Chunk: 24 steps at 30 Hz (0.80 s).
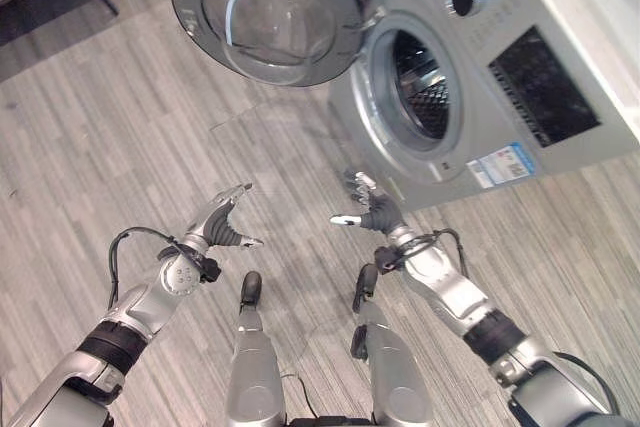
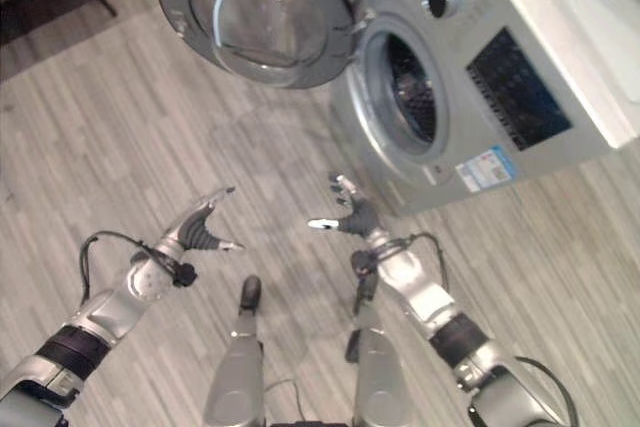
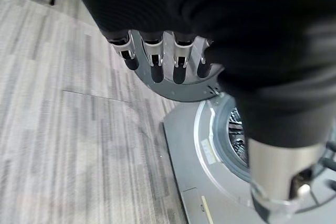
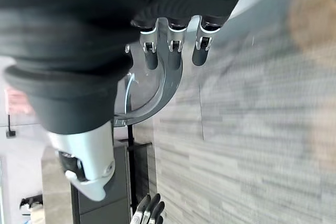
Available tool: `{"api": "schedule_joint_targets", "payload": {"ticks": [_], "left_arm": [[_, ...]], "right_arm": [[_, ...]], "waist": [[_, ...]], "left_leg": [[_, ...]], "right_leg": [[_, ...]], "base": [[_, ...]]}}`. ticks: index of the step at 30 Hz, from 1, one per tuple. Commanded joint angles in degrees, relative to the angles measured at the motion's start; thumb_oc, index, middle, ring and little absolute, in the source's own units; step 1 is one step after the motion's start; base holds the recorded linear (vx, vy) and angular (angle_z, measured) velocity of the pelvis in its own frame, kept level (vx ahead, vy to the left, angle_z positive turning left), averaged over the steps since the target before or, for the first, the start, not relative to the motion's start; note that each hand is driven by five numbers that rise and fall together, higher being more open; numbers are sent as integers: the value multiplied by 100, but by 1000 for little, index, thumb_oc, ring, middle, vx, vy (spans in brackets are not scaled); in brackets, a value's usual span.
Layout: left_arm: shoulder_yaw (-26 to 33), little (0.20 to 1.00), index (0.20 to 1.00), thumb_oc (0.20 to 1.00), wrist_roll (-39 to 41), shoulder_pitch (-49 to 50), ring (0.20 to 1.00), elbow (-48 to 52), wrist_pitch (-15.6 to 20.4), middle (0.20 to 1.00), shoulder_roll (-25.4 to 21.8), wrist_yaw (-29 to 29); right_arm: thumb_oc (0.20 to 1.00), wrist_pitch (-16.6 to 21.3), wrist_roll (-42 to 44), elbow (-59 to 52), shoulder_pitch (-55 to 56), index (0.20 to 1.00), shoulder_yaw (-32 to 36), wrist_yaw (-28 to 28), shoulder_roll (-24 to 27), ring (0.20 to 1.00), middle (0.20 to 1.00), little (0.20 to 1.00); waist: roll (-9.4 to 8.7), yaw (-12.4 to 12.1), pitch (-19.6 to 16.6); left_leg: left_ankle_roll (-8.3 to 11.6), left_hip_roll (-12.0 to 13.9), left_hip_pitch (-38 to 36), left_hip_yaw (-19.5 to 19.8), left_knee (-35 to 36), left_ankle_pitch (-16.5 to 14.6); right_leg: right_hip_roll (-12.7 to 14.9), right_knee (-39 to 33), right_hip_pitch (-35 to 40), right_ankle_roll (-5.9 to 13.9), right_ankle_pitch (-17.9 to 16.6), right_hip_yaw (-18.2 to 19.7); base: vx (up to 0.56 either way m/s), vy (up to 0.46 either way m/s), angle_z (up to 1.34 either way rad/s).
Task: Grab the laundry basket,head to the washer,open it,put in the laundry and shut it.
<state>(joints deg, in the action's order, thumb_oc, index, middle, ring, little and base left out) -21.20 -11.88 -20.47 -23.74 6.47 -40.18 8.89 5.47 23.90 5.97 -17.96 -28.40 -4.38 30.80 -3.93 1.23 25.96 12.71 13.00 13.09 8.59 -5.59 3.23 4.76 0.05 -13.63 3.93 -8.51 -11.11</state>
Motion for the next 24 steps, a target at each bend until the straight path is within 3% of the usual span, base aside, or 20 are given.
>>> {"api": "schedule_joint_targets", "payload": {"ticks": [1, 2, 5, 9, 12, 13, 15, 16, 17, 18, 19, 20, 21, 22, 23, 24], "left_arm": [[121, 1000, 1000, 1000, -158, -167, 1000, 59, -124, 1000, -366, 222], [187, 1000, 1000, 1000, -104, -218, 1000, 50, -157, 1000, -389, 232], [320, 1000, 1000, 1000, 118, -460, 1000, -205, -157, 1000, -575, 246], [156, 1000, 1000, 1000, 22, -857, 1000, -703, -274, 1000, -808, 266], [188, 1000, 1000, 1000, -6, -861, 1000, -788, -294, 1000, -785, 295], [337, 1000, 1000, 1000, 42, -692, 1000, -796, -250, 1000, -642, 309], [389, 1000, 1000, 1000, -16, -458, 1000, -716, -235, 1000, -493, 265], [426, 1000, 1000, 1000, -3, -396, 1000, -668, -244, 1000, -448, 241], [468, 1000, 1000, 1000, 36, -306, 1000, -688, -248, 1000, -351, 246], [541, 1000, 1000, 1000, 100, -264, 1000, -670, -279, 1000, -310, 259], [648, 1000, 1000, 1000, 192, -167, 1000, -603, -300, 1000, -359, 275], [654, 1000, 1000, 1000, 192, -164, 1000, -599, -302, 1000, -363, 273], [717, 1000, 1000, 1000, 192, -89, 1000, -482, -342, 1000, -379, 273], [717, 1000, 1000, 1000, 203, -111, 1000, -482, -346, 1000, -357, 268], [740, 1000, 1000, 1000, 216, -98, 1000, -560, -313, 1000, -335, 274], [891, 1000, 1000, 1000, 224, -56, 1000, -628, -313, 1000, -341, 307]], "right_arm": [[1000, 359, 61, -356, 181, 1000, 143, 412, 87, 1000, 1000, 1000], [1000, 353, 62, -443, 331, 1000, 228, 464, 191, 1000, 1000, 1000], [1000, 279, 80, -568, 733, 1000, 404, 613, 411, 1000, 1000, 1000], [1000, 275, 86, -536, 1194, 1000, 677, 601, 404, 1000, 1000, 1000], [1000, 295, 46, -525, 1543, 1000, 916, 545, 341, 1000, 1000, 1000], [1000, 231, 39, -510, 2236, 1000, 1391, 475, 136, 1000, 1000, 1000], [1000, 128, -115, -595, 2741, 1000, 1801, 436, -2, 1000, 1000, 1000], [1000, 56, -131, -660, 2907, 1000, 1930, 432, -78, 1000, 1000, 1000], [1000, 7, -176, -616, 2970, 1000, 1966, 409, -170, 1000, 1000, 1000], [1000, -56, -202, -589, 2972, 1000, 2010, 397, -302, 1000, 1000, 1000], [1000, -86, -184, -550, 2912, 1000, 1985, 377, -342, 1000, 1000, 1000], [1000, -87, -184, -549, 2907, 1000, 1982, 376, -342, 1000, 1000, 1000], [1000, -75, -170, -504, 2870, 1000, 2043, 399, -380, 1000, 1000, 1000], [1000, -129, -103, -532, 2913, 1000, 2063, 380, -396, 1000, 1000, 1000], [1000, -101, -36, -575, 3017, 1000, 2172, 423, -401, 1000, 1000, 1000], [1000, 22, 109, -543, 3082, 1000, 2303, 483, -385, 1000, 1000, 1000]], "waist": [[-396, 3, -31], [-425, 34, -66], [-541, 140, -222], [-543, 94, -448], [-427, 67, -604], [-160, 176, -823], [0, 300, -938], [40, 333, -1002], [50, 361, -1025], [71, 397, -962], [79, 313, -906], [70, 305, -912], [103, 345, -828], [97, 478, -777], [65, 624, -765], [-55, 679, -764]], "left_leg": [[-532, 72, 446, -29, -3026, -141], [-559, 183, 524, -16, -3121, -91], [-580, 619, 589, -265, -2046, -177], [-327, 1200, 403, -226, -70, 507], [-249, 1282, 351, -105, 281, 637], [-193, 1136, 299, -178, 217, 474], [-163, 850, 312, -338, -187, 196], [-230, 531, 384, -332, -552, -79], [-335, 269, 332, -491, -749, -295], [-437, 234, 172, -783, -853, -524], [-511, 303, -33, -1197, -850, -628], [-519, 296, -35, -1216, -830, -609], [-633, 200, -223, -1393, -734, -675], [-724, 16, -410, -1547, -632, -652], [-780, -128, -571, -1651, -500, -636], [-849, -464, -730, -1917, -289, -661]], "right_leg": [[47, 657, 210, -147, 1196, 497], [4, 661, 287, -159, 1235, 514], [-42, 722, 494, -78, 1409, 639], [-123, 833, 830, 97, 1742, 968], [-59, 854, 929, 166, 1821, 1087], [362, 824, 1111, 362, 1841, 1194], [836, 809, 1319, 553, 1688, 1209], [1047, 855, 1288, 578, 1535, 1329], [1305, 1117, 1195, 542, 1177, 1362], [1479, 1590, 932, 395, 923, 1283], [1662, 1922, 670, 278, 704, 762], [1668, 1909, 654, 281, 684, 779], [1665, 2210, 485, 258, 626, 522], [1183, 2439, 290, 176, 924, 483], [703, 2358, 235, 217, 1117, 543], [160, 1804, 208, 322, 1204, 120]], "base": [[72, -138, -18], [117, -68, -26], [212, 58, -16], [302, 207, -26], [340, 374, -55], [490, 699, -84], [483, 765, -44], [330, 664, -18], [280, 665, -31], [219, 656, -30], [99, 423, -61], [70, 361, -115], [74, 343, -164], [122, 477, -148], [155, 594, -104], [246, 493, -54]]}}
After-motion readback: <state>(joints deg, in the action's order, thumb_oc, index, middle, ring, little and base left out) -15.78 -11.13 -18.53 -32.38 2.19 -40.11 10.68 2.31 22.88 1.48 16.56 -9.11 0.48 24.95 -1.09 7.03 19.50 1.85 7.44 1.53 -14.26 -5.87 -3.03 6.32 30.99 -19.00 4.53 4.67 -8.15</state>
